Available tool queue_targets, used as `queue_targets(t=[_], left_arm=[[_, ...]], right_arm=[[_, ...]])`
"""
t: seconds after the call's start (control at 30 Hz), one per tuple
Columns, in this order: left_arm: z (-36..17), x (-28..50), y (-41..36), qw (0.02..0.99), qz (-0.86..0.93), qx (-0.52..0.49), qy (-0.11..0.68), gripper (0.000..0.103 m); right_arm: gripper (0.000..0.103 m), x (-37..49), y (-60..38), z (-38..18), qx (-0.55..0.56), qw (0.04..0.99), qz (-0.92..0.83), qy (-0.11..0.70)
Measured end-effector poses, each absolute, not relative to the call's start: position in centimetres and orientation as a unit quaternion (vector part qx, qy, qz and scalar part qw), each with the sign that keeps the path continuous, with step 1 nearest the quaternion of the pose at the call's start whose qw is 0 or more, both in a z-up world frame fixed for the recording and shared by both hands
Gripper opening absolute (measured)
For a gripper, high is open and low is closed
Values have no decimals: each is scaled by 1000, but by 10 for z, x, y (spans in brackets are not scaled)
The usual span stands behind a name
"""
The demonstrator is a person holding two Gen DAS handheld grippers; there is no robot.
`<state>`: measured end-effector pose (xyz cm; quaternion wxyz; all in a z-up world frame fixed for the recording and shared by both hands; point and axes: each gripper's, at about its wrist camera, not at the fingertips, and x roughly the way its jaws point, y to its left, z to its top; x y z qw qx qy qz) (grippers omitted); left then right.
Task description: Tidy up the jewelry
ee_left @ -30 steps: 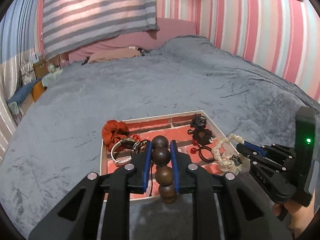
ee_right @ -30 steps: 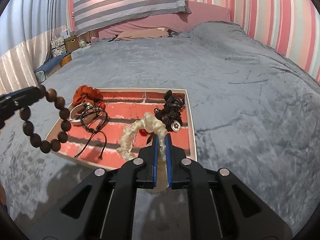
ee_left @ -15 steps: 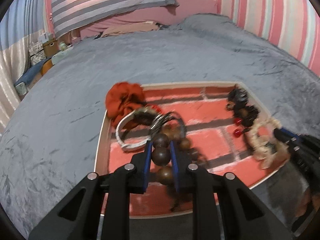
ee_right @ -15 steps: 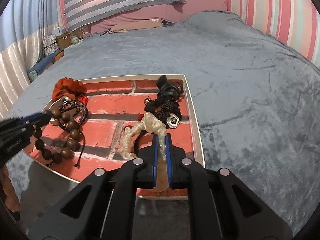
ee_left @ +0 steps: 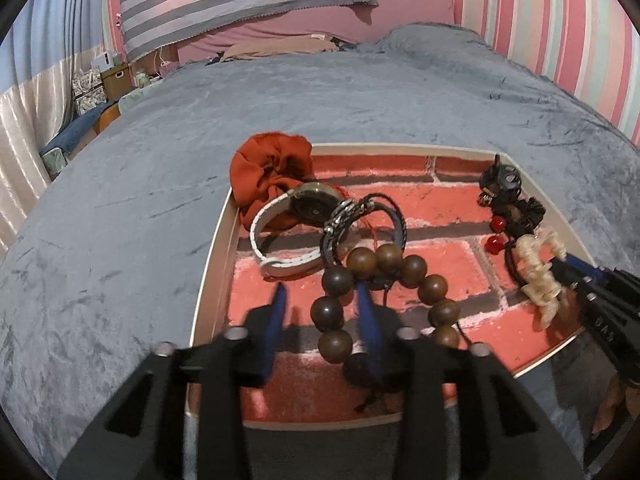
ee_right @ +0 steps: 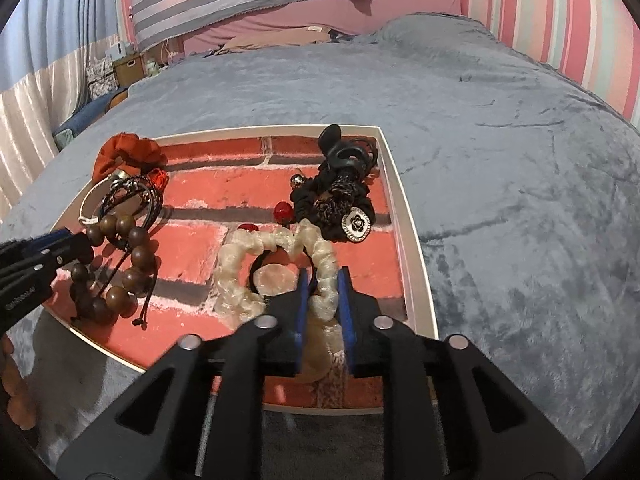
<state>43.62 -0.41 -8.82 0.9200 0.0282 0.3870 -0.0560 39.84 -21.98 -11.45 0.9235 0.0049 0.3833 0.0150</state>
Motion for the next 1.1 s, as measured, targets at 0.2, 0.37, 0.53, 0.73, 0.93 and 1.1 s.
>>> queue_targets(t=[0.2,0.37,0.53,0.73,0.93,1.1], left_arm=[[-60,416,-1,929,-57,16,365,58],[-33,383,10,941,-48,4,335,85],[-14,331,19,954,-39,11,296,95],[-9,267,25,963,-13,18,269,98],[-7,216,23,965,-17,21,260,98],[-5,178,17,968,-11,24,249,98]], right_arm=[[63,384,-223,-96,6,931,22,364],[92,352,-221,-72,-2,942,30,335],[99,307,-218,-55,1,948,39,315],[99,246,-211,-41,-7,957,35,287],[99,189,-201,-26,-12,966,34,258],[99,145,-191,-22,-27,969,29,243]])
